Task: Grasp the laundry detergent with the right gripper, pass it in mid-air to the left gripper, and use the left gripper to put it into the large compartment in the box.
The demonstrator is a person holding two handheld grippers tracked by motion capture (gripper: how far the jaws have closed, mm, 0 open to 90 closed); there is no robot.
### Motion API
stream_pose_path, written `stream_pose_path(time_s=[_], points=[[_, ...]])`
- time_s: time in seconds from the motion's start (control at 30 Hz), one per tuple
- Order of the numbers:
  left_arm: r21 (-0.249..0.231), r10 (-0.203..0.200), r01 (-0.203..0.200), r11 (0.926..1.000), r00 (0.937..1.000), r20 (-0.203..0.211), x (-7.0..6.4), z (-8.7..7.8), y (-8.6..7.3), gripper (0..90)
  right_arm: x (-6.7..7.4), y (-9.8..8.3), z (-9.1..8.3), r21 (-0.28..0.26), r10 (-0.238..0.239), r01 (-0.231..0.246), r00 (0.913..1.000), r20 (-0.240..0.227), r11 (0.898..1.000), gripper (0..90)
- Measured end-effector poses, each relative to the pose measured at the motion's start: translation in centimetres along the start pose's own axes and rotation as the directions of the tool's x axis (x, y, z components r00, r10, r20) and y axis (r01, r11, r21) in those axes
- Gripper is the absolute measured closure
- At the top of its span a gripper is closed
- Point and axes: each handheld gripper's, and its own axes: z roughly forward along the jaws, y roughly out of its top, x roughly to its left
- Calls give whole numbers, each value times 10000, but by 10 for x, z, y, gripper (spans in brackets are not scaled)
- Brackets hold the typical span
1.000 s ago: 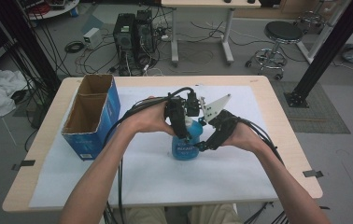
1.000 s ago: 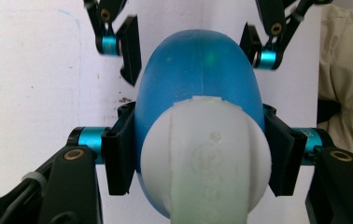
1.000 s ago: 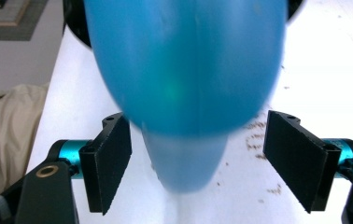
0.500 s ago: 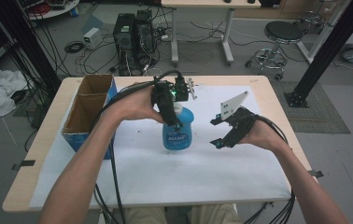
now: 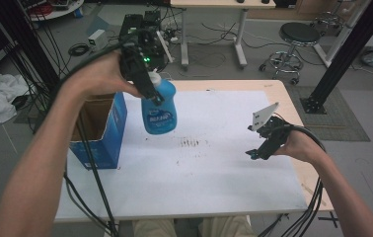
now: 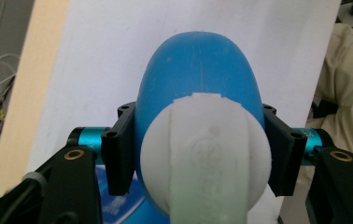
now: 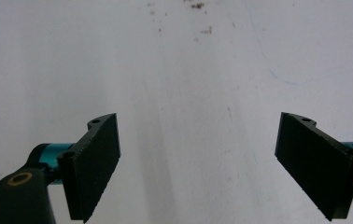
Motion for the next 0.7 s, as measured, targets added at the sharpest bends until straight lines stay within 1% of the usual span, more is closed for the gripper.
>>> stream_pose_path(time_s=[0.07,0.1,0.17,0.23,0.3,0.43,0.53,0.7], points=[[-10,-204,204,9998,9996,-195,6,-14,-6,383,0,-5,0,115,79,-79,10000,27,9999,134],[-10,-204,204,9998,9996,-195,6,-14,-6,383,0,-5,0,115,79,-79,10000,27,9999,134],[-75,-467,465,9989,9985,-290,13,-28,-14,383,0,-9,-1,151,142,-143,9999,67,9998,134],[-199,-597,590,9981,9976,-347,20,-40,-23,383,0,-12,-3,148,231,-233,9997,123,9996,134],[-355,-840,826,9960,9956,-412,25,-51,-33,383,-1,-15,-4,113,300,-302,9994,187,9995,134],[-455,-1339,1310,9903,9888,-658,34,-65,-54,383,0,-18,-7,57,370,-371,9991,206,9993,134],[-470,-1748,1713,9841,9811,-835,41,-71,-69,383,-1,-19,-9,74,427,-429,9987,287,9991,134],[-186,-2204,2197,9754,9692,-1099,49,-75,-91,383,-2,-22,-7,127,479,-483,9983,343,9988,134]])
